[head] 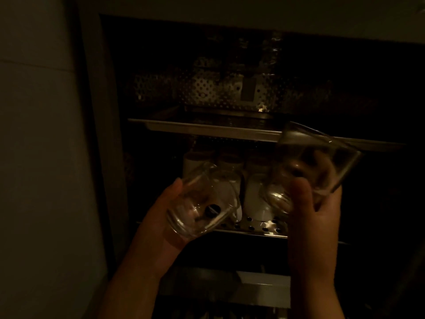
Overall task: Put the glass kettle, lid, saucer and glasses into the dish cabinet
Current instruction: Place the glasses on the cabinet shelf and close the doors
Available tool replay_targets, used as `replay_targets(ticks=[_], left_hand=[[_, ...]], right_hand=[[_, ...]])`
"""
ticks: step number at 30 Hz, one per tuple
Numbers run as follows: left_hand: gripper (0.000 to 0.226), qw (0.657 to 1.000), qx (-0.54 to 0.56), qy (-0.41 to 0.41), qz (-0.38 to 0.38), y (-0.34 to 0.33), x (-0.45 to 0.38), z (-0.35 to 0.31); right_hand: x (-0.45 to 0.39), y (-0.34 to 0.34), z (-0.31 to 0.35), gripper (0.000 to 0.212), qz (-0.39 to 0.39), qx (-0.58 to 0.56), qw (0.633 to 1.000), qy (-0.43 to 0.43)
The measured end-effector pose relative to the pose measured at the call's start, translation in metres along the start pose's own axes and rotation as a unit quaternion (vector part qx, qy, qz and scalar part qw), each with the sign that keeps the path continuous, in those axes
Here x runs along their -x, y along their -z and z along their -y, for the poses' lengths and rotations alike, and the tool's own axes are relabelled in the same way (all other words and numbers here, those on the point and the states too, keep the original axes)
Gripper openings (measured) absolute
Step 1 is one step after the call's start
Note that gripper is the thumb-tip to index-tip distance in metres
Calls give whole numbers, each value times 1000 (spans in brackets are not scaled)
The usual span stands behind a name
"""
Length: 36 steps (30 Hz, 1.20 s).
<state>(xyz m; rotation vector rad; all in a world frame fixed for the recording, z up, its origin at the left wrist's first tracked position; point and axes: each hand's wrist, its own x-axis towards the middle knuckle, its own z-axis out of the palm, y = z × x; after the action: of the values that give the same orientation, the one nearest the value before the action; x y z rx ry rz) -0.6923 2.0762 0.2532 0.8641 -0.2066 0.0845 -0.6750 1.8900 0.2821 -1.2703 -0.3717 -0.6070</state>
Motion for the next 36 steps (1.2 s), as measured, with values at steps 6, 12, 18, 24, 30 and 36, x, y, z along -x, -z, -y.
replay_targets(ticks=[6,12,18,24,30,36], left_hand=[[44,1000,17,-1,-2,7,6,-10],[48,999,24,17,-23,9,8,-8],[40,997,-15,-10,-80,6,8,-9],[46,980,-102,-57,-158,0,9,-17],[42,892,-320,-148,-284,-4,0,-21],[72,808,-473,-193,-295,1,-12,-20]], right_hand=[[-3,18,5,84,-13,-60,995,-79],[-7,30,13,94,-17,-17,995,-102],[-1,30,24,69,-76,55,995,14],[-12,26,29,69,-85,100,984,122],[-23,23,33,68,-97,84,980,152],[-36,18,29,66,-84,112,972,188]])
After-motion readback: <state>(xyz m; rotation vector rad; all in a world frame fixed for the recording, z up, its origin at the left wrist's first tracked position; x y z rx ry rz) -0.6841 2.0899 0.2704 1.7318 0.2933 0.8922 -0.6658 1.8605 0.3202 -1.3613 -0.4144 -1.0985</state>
